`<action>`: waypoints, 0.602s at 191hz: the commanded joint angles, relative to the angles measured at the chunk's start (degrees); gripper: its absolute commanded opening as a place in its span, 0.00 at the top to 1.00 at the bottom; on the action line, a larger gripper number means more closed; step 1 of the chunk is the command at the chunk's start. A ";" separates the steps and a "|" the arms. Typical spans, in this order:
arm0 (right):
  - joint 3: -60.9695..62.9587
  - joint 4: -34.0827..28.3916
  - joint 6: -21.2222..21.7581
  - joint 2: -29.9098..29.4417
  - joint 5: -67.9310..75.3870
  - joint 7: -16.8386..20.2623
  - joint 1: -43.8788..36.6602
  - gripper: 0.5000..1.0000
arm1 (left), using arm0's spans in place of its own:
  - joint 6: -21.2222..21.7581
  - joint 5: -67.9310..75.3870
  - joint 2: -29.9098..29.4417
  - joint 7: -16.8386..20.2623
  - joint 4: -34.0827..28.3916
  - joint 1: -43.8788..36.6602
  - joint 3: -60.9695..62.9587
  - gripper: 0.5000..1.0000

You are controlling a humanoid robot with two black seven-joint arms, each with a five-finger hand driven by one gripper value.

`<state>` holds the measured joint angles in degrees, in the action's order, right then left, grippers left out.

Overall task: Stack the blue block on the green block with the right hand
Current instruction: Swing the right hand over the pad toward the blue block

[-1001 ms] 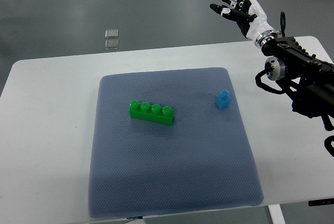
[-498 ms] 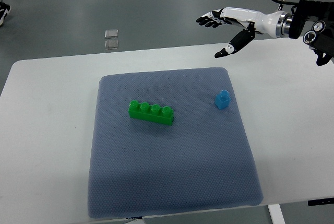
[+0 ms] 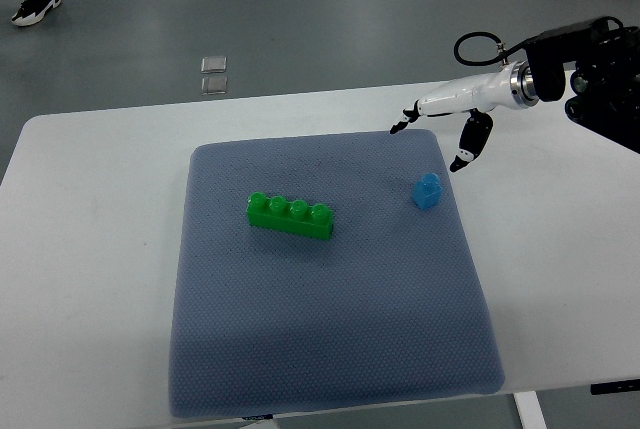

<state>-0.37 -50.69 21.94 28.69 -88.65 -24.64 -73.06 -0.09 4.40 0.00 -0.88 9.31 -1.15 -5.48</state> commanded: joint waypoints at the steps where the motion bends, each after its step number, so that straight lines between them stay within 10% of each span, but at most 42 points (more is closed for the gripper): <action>1: -1.13 -0.02 -0.14 -0.21 -0.30 0.21 0.20 0.18 | 0.00 0.00 0.00 0.00 0.00 0.01 0.03 0.00; 115: -0.69 0.77 -3.22 -2.59 0.32 4.16 5.82 0.18 | 0.00 0.00 0.00 0.00 0.00 0.01 0.03 0.00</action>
<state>-1.12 -50.01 18.92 26.17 -88.72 -21.11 -67.62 -0.09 4.40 0.00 -0.88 9.32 -1.15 -5.50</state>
